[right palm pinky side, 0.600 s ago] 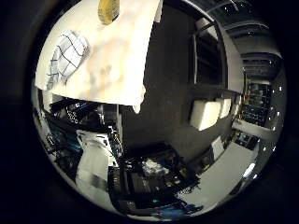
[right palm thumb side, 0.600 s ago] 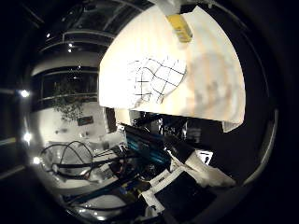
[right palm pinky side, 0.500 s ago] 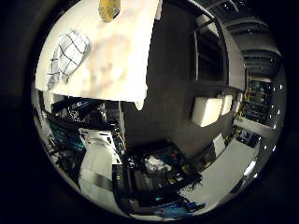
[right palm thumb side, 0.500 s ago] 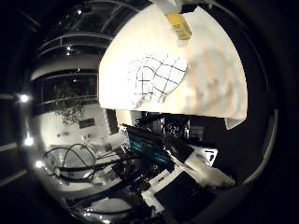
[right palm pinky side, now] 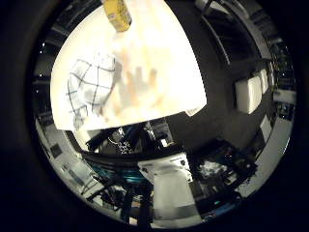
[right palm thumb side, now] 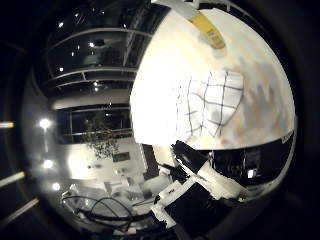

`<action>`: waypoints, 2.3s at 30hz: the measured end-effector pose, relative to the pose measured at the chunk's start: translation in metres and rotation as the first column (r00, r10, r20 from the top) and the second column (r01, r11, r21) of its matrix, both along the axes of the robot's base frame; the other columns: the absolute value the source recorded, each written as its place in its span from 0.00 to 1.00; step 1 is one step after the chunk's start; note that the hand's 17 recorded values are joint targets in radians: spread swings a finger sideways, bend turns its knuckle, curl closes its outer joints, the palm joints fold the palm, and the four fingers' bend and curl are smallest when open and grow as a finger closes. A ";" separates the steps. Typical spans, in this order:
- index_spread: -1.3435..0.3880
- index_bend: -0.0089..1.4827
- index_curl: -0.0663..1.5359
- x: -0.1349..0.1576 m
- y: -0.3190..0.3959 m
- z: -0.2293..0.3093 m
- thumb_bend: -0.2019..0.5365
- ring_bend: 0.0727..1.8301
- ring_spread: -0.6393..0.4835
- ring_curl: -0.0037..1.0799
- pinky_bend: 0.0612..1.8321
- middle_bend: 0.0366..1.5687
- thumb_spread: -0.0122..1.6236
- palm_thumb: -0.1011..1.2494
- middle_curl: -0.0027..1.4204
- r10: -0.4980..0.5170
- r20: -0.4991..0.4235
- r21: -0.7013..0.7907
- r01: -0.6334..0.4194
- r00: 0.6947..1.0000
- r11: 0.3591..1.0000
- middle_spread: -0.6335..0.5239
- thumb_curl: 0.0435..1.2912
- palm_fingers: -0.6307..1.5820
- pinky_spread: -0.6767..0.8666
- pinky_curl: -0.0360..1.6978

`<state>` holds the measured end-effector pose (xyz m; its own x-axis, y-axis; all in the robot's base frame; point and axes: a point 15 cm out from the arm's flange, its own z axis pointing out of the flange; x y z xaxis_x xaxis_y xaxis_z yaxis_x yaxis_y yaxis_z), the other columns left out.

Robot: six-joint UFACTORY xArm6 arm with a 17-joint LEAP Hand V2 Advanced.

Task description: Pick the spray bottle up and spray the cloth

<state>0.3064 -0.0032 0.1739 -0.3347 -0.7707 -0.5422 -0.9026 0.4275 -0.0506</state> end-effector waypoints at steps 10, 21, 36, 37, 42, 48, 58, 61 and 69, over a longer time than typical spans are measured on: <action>0.72 0.09 0.18 0.032 -0.024 -0.035 0.22 0.13 0.83 0.25 0.20 0.09 0.61 0.48 0.21 -0.157 0.024 0.086 0.155 0.987 0.984 0.78 0.21 0.25 0.69 0.22; 0.72 0.09 0.16 0.078 -0.058 -0.062 0.23 0.13 0.84 0.25 0.20 0.09 0.60 0.42 0.18 -0.255 0.080 0.168 0.240 0.964 0.956 0.79 0.20 0.25 0.70 0.21; 0.72 0.09 0.16 0.141 -0.074 -0.053 0.23 0.13 0.83 0.25 0.19 0.09 0.59 0.41 0.18 -0.226 0.170 0.037 0.223 0.959 0.974 0.79 0.20 0.25 0.69 0.21; 0.73 0.10 0.16 0.151 -0.074 -0.051 0.23 0.13 0.83 0.25 0.19 0.09 0.59 0.41 0.18 -0.230 0.178 0.044 0.226 0.957 0.973 0.79 0.20 0.25 0.69 0.21; 0.73 0.10 0.16 0.178 -0.066 -0.050 0.23 0.13 0.82 0.25 0.19 0.09 0.59 0.40 0.18 -0.216 0.193 0.048 0.211 0.957 0.976 0.79 0.20 0.26 0.69 0.21; 0.73 0.10 0.16 0.197 -0.054 -0.054 0.24 0.13 0.82 0.25 0.19 0.10 0.59 0.41 0.20 -0.213 0.192 0.068 0.203 0.958 0.977 0.79 0.21 0.27 0.69 0.21; 0.76 0.10 0.18 0.215 -0.034 -0.068 0.24 0.18 0.76 0.27 0.17 0.18 0.60 0.44 0.24 -0.169 0.181 0.068 0.160 0.969 0.985 0.74 0.21 0.35 0.65 0.20; 0.71 0.08 0.16 0.218 -0.032 -0.069 0.27 0.35 0.60 0.34 0.22 0.28 0.61 0.52 0.29 -0.173 0.196 0.077 0.160 0.965 0.984 0.58 0.22 0.53 0.54 0.20; 0.56 0.40 0.30 0.234 -0.024 -0.062 0.26 0.57 0.37 0.49 0.55 0.59 0.57 0.79 0.45 -0.206 0.337 0.146 0.165 0.919 0.975 0.40 0.32 0.89 0.20 0.32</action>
<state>0.5406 -0.0275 0.1118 -0.2404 -0.6400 -0.7298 -0.7404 0.6071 -0.2886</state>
